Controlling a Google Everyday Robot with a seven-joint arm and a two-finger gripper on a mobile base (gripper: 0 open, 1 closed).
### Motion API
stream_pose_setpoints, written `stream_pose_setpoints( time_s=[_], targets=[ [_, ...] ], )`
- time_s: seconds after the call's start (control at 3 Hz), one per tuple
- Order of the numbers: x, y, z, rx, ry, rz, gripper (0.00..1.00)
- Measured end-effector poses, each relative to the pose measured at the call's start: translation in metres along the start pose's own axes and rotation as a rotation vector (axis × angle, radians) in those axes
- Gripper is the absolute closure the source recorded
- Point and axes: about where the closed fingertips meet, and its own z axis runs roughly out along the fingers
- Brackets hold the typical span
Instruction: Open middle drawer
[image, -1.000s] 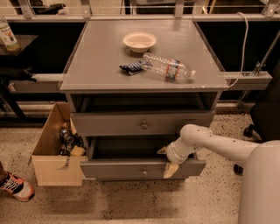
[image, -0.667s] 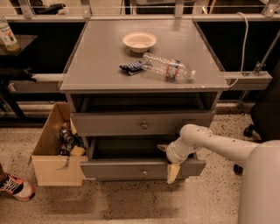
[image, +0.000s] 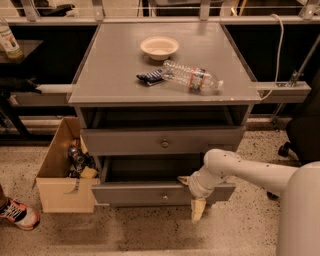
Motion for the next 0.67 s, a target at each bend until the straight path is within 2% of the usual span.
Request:
stream_pose_setpoints(
  time_s=[0.33,0.67],
  targets=[
    [-0.0151,0.0203,0.0088,-0.067,-0.019,-0.030,0.18],
    [-0.0166,0.0202,0.0055,-0.067,-0.019,-0.030,0.39]
  ],
)
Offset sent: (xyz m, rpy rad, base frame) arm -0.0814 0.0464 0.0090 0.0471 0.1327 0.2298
